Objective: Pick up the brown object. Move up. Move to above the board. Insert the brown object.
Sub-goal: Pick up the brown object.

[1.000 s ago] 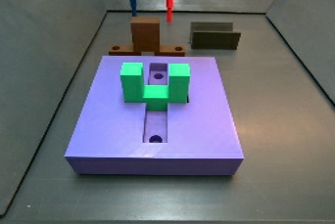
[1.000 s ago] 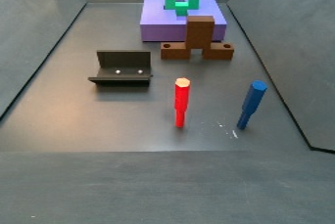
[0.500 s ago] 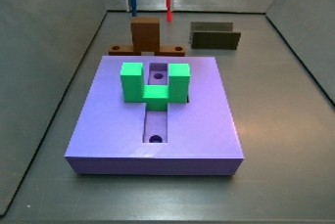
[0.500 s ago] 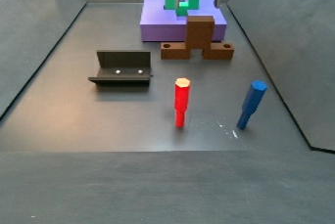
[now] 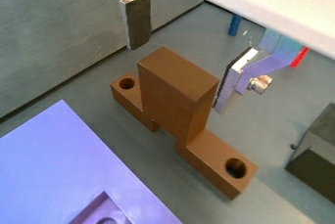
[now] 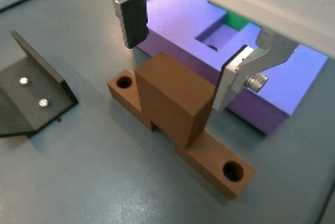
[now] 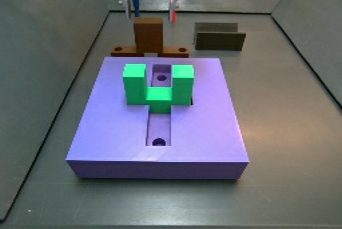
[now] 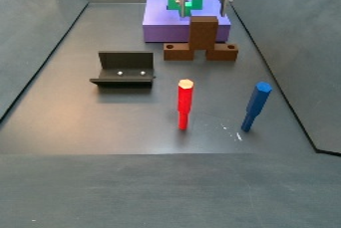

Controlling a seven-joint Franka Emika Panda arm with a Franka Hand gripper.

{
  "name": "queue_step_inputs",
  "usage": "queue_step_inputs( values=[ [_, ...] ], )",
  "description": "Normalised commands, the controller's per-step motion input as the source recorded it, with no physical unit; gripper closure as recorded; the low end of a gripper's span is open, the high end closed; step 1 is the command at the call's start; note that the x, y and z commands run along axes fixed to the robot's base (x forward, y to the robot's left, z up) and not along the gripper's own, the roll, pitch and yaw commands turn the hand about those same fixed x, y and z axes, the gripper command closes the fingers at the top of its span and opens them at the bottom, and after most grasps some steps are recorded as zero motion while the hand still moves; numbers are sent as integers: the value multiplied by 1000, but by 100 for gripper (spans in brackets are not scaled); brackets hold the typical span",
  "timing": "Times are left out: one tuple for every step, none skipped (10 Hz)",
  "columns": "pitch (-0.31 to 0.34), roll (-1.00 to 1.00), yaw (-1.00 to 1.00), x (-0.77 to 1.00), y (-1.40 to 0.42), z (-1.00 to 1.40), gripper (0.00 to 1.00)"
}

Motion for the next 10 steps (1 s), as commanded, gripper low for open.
queue_step_inputs(
  values=[
    [0, 183, -100, -166, 0, -194, 0],
    [0, 166, -100, -157, 9, -180, 0],
    [0, 134, -63, -100, 0, -163, 0],
    [0, 116, 0, 0, 0, -171, 0],
    [0, 150, 0, 0, 0, -269, 0],
    [0, 169, 0, 0, 14, -306, 0],
    [0, 184, 80, 43, 31, -314, 0],
    [0, 181, 71, 51, 20, -283, 0],
    [0, 191, 0, 54, 43, -209, 0],
    [6, 141, 0, 0, 77, -134, 0]
  ],
)
